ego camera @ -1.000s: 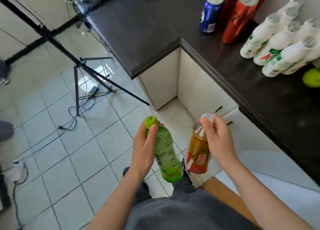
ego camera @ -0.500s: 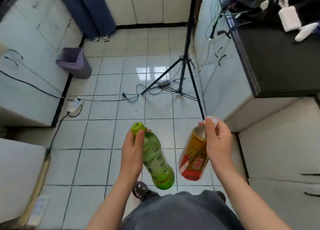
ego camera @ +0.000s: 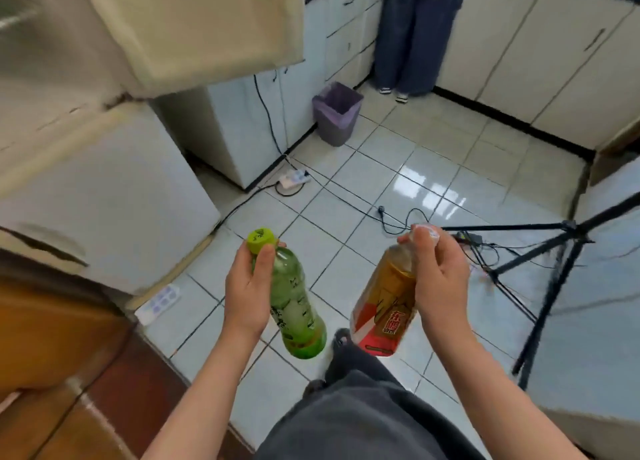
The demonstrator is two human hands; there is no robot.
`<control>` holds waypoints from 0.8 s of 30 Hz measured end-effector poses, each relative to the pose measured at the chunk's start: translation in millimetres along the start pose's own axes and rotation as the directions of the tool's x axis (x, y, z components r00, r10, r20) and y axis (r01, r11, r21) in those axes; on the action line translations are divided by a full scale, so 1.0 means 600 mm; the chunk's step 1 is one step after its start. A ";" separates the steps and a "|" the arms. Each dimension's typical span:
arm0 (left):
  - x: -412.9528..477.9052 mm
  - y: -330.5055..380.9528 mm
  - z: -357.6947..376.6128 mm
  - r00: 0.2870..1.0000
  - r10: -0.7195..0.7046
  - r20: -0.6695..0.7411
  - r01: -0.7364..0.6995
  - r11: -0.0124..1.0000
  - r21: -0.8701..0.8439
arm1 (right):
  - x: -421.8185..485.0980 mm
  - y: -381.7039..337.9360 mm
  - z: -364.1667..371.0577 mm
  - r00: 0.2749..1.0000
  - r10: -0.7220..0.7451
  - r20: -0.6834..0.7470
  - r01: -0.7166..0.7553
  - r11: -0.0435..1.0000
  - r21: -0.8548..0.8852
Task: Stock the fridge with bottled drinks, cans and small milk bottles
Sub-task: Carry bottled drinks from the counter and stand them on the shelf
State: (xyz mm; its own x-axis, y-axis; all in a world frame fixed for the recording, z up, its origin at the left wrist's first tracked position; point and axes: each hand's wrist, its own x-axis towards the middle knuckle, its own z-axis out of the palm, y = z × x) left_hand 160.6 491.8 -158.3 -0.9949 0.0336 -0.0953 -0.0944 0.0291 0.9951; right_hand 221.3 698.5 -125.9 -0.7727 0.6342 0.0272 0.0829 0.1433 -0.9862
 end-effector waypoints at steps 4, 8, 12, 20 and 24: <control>0.045 -0.015 -0.083 0.978 -0.038 -0.203 0.028 0.998 -0.049 | 0.052 -0.008 0.135 0.985 -0.012 0.173 0.017 0.999 -0.028; 0.114 -0.020 -0.169 0.939 -0.067 -0.337 0.047 0.997 -0.069 | 0.112 -0.011 0.288 0.956 0.024 0.293 -0.015 0.999 -0.031; 0.211 -0.007 -0.256 0.881 -0.057 -0.469 0.061 0.998 -0.007 | 0.170 -0.034 0.446 0.915 0.003 0.404 0.008 1.000 -0.025; 0.371 0.035 -0.405 0.782 0.040 -0.622 0.054 0.990 0.131 | 0.252 -0.094 0.720 0.772 -0.081 0.630 0.043 0.996 0.075; 0.414 0.042 -0.464 0.686 0.038 -0.726 0.048 0.994 0.097 | 0.258 -0.118 0.843 0.704 -0.064 0.707 0.030 0.998 0.061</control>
State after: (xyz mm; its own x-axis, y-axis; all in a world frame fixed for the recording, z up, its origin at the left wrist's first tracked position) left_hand -98.9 222.7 -149.5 -0.7125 -0.7016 -0.0090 -0.1376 0.1271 0.9823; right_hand -222.6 401.9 -134.4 -0.9945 -0.0994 -0.0330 0.0214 0.1155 -0.9931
